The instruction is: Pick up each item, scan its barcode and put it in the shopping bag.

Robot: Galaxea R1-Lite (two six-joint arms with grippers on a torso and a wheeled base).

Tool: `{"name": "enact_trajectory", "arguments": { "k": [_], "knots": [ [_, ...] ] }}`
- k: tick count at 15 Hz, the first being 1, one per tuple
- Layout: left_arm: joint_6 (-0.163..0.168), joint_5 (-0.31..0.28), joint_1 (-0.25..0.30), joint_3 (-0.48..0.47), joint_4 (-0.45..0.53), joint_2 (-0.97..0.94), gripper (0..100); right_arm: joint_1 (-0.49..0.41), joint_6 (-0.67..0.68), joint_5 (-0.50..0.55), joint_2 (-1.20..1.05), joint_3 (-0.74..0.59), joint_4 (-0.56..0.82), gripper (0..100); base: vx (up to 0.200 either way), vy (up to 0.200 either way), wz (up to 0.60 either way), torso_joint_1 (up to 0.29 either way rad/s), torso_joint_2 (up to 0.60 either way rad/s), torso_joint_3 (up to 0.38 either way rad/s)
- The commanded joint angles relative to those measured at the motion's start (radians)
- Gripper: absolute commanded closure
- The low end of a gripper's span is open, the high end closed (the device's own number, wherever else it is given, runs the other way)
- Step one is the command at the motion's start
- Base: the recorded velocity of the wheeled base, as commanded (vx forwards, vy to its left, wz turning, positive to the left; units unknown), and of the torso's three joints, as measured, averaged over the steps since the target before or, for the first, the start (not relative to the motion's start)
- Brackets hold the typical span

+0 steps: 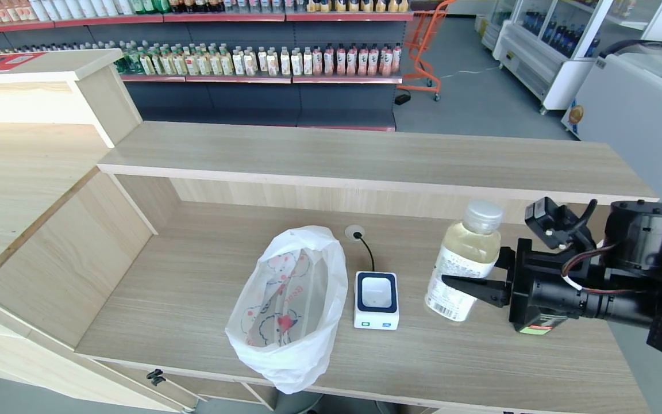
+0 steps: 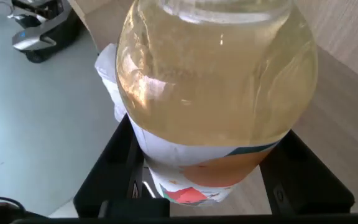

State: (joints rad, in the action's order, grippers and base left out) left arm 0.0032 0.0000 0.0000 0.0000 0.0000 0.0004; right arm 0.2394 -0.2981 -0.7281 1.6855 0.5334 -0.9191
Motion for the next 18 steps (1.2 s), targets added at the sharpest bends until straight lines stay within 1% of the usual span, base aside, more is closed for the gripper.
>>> {"name": "enact_trajectory", "arguments": {
  "k": [1, 2, 3, 4, 6, 7, 8, 10, 12, 14, 16, 18],
  "knots": [
    [0.000, 0.000, 0.000, 0.000, 0.000, 0.000, 0, -0.020, -0.147, 0.067, 0.247, 0.033, -0.161, 100, 0.000, 0.000, 0.00, 0.000, 0.00, 0.000],
    [0.000, 0.000, 0.000, 0.000, 0.000, 0.000, 0, -0.018, -0.216, 0.067, 0.313, 0.065, -0.219, 100, 0.000, 0.000, 0.00, 0.000, 0.00, 0.000],
    [0.000, 0.000, 0.000, 0.000, 0.000, 0.000, 0, -0.020, -0.253, 0.064, 0.358, 0.088, -0.264, 100, 0.000, 0.000, 0.00, 0.000, 0.00, 0.000],
    [0.000, 0.000, 0.000, 0.000, 0.000, 0.000, 0, -0.020, -0.277, 0.055, 0.445, 0.132, -0.372, 100, 0.000, 0.000, 0.00, 0.000, 0.00, 0.000],
    [0.000, 0.000, 0.000, 0.000, 0.000, 0.000, 0, -0.020, -0.279, -0.008, 0.539, 0.146, -0.517, 100, 0.000, 0.000, 0.00, 0.000, 0.00, 0.000],
    [0.000, 0.000, 0.000, 0.000, 0.000, 0.000, 0, -0.025, -0.303, -0.050, 0.602, 0.137, -0.613, 100, 0.000, 0.000, 0.00, 0.000, 0.00, 0.000],
    [0.000, 0.000, 0.000, 0.000, 0.000, 0.000, 0, -0.029, -0.351, -0.073, 0.652, 0.137, -0.652, 100, 0.000, 0.000, 0.00, 0.000, 0.00, 0.000],
    [0.000, 0.000, 0.000, 0.000, 0.000, 0.000, 0, -0.031, -0.417, -0.146, 0.695, 0.148, -0.652, 100, 0.000, 0.000, 0.00, 0.000, 0.00, 0.000],
    [0.000, 0.000, 0.000, 0.000, 0.000, 0.000, 0, -0.031, -0.475, -0.194, 0.734, 0.172, -0.652, 100, 0.000, 0.000, 0.00, 0.000, 0.00, 0.000],
    [0.000, 0.000, 0.000, 0.000, 0.000, 0.000, 0, -0.031, -0.536, -0.226, 0.781, 0.214, -0.652, 100, 0.000, 0.000, 0.00, 0.000, 0.00, 0.000],
    [0.000, 0.000, 0.000, 0.000, 0.000, 0.000, 0, -0.026, -0.552, -0.240, 0.824, 0.252, -0.652, 100, 0.000, 0.000, 0.00, 0.000, 0.00, 0.000],
    [0.000, 0.000, 0.000, 0.000, 0.000, 0.000, 0, -0.002, -0.550, -0.237, 0.853, 0.307, -0.652, 100, 0.000, 0.000, 0.00, 0.000, 0.00, 0.000]
  ]
}}
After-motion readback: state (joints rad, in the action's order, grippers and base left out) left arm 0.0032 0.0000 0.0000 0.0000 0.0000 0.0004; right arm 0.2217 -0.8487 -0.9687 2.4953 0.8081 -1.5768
